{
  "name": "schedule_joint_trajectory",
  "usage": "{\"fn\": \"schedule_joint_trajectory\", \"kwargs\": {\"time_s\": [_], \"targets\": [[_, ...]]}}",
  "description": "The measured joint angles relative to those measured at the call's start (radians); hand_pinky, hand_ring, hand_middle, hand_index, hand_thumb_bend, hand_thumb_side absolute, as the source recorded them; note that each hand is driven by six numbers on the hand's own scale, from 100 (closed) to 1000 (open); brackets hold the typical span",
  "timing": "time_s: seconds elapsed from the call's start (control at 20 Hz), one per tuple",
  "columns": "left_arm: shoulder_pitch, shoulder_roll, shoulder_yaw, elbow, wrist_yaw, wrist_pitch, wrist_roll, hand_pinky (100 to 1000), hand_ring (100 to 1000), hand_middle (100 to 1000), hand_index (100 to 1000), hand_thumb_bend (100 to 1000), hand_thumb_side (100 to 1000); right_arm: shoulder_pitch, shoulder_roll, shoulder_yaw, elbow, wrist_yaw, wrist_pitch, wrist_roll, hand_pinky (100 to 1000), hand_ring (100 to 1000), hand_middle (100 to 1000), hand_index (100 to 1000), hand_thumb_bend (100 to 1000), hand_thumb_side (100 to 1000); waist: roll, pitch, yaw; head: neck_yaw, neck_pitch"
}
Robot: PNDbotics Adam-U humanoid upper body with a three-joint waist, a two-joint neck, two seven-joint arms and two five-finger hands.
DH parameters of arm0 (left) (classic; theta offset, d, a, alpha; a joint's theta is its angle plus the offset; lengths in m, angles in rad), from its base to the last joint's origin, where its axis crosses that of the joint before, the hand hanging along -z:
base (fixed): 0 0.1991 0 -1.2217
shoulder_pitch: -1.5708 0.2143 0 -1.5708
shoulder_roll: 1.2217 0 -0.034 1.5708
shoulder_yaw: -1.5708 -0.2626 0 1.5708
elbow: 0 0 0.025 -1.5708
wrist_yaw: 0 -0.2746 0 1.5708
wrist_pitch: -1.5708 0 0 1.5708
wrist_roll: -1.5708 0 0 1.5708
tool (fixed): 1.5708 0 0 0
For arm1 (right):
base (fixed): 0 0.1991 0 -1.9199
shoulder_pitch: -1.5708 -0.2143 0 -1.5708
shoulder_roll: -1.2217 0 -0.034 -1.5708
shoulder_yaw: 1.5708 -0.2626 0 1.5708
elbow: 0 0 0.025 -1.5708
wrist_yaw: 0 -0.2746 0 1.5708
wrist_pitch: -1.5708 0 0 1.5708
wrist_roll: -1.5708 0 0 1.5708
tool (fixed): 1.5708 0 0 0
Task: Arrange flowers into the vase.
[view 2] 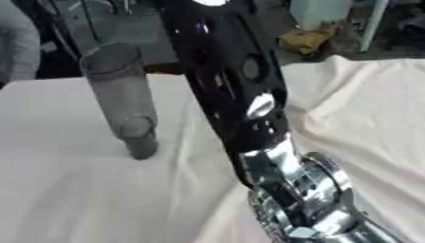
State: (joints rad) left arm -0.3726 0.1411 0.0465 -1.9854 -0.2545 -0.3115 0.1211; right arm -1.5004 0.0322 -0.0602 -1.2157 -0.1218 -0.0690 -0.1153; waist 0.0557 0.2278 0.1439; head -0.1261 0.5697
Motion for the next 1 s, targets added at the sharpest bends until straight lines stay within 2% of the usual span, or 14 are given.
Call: {"fn": "schedule_joint_trajectory", "kwargs": {"time_s": [0.25, 0.65, 1.0], "targets": [[-0.006, 0.0, 0.0, 0.0, 0.002, -0.001, -0.001, 740, 882, 888, 978, 100, 1000, 0.017, 0.016, 0.006, -0.005, 0.006, -0.011, 0.012, 100, 100, 100, 100, 100, 471, 0.002, 0.004, 0.008, -0.011, -0.004], [-0.007, -0.001, 0.0, 0.0, 0.005, -0.003, -0.003, 740, 882, 887, 978, 100, 1000, 0.046, 0.033, 0.012, -0.006, 0.025, -0.026, 0.046, 100, 100, 100, 100, 100, 469, 0.011, 0.018, 0.019, -0.048, -0.034], [-0.007, -0.001, 0.0, 0.0, 0.007, -0.003, -0.003, 740, 881, 886, 978, 100, 1000, 0.049, 0.034, 0.012, -0.006, 0.029, -0.025, 0.053, 100, 100, 100, 100, 100, 466, 0.011, 0.02, 0.02, -0.055, -0.043]]}}
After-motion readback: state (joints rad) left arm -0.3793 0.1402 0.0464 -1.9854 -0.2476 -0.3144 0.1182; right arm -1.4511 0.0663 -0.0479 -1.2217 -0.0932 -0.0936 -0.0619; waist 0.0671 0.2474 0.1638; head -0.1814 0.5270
